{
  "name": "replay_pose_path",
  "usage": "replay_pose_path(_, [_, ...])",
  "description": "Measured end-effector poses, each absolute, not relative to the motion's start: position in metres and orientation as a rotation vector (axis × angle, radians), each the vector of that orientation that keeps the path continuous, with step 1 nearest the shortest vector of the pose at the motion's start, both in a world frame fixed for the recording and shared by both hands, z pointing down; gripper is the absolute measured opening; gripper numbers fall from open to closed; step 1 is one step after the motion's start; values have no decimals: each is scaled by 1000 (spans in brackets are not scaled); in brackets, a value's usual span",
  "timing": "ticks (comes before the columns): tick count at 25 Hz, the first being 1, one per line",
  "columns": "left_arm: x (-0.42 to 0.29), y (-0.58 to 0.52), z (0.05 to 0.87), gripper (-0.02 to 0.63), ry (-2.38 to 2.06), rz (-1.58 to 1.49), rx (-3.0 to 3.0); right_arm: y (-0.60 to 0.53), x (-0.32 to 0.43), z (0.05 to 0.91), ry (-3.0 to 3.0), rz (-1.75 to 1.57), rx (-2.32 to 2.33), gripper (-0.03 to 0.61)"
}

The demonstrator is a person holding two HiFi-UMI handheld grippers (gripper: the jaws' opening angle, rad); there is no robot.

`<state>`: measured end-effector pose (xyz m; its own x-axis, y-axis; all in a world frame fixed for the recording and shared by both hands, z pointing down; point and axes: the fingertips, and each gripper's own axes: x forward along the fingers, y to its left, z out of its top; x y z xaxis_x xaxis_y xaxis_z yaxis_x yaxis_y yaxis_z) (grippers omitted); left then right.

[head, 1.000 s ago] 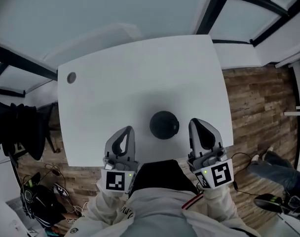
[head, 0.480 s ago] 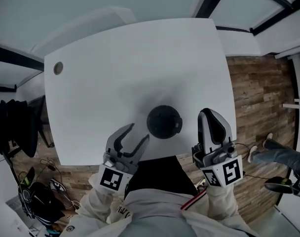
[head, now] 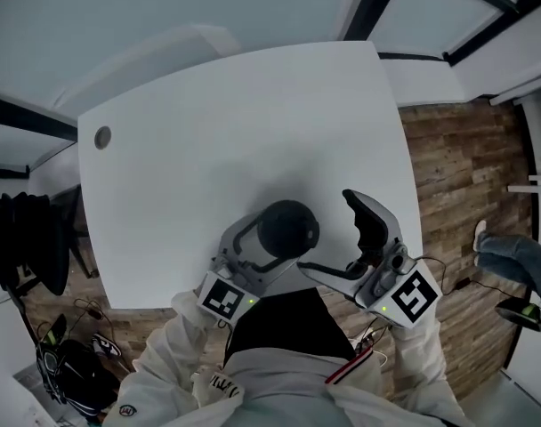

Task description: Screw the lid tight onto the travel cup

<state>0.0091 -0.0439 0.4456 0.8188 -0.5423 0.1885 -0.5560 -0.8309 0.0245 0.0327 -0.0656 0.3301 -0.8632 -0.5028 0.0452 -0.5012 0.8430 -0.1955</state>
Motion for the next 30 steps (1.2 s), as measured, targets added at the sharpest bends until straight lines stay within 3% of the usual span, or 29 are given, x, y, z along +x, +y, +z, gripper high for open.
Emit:
replay_pose_path(6, [14, -54, 460, 377, -778, 305, 2974, -64, -2, 351, 3171, -326, -462, 512])
replay_pose_path(21, [18, -55, 474, 368, -617, 245, 3024, -45, -34, 391, 3367, -310, 30, 511])
replay_pose_path(30, [19, -55, 477, 367, -545, 296, 3021, -51, -39, 387, 3337, -181, -69, 505])
